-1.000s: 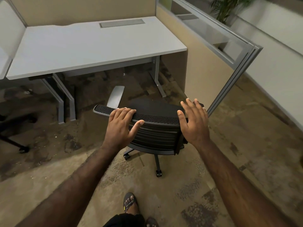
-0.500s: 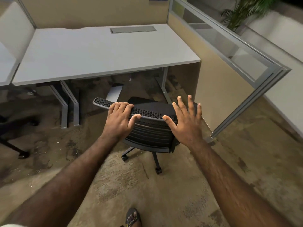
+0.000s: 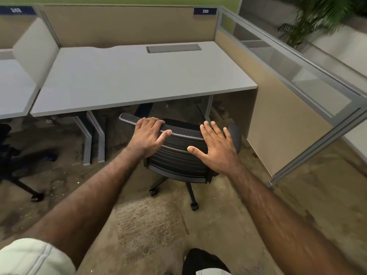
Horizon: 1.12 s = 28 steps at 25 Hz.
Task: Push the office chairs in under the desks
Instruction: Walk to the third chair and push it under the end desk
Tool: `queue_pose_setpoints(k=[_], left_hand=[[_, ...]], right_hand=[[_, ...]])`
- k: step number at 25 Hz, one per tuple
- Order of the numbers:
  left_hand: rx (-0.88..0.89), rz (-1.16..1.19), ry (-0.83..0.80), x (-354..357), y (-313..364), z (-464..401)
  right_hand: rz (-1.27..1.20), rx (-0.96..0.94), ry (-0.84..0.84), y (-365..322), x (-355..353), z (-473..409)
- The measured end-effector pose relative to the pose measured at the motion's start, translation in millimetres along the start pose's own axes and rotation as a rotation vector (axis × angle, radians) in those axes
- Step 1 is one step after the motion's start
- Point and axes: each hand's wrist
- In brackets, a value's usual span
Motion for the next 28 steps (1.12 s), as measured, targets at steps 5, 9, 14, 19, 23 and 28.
queue_pose_setpoints(k=[5,9,14,19,23,28], left_hand=[[-0.021,-0.060,-0.035,-5,-27,-34],[-0.073,-0.059,-0.075,-10,-44,-64],[-0.122,-0.094,-0.115,-23,-67,-102],[-0.175,-0.109,-0.128,-22,-91,-129],[-0.174,-0.091,-0.129,-18,-109,-145],[-0.148,-0.073,-0.069,-13,-118,-153]], right_hand=[[0.007,-0.021,0.048,-5,7,-49],[0.024,-0.040,0.067,-8,13,-86],[0.019,-0.056,0.045,-14,18,-137],[0.014,-0.075,0.047,-20,25,-178],[0.033,-0.084,0.048,-19,35,-204],[0.045,-0.094,0.099,-17,39,-222]])
Point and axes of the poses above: each hand's wrist, its own z-axis away from the middle knuckle, its own x-axis out of the palm, y = z × x, and after that the axes turned 8 degrees about z, right-handed
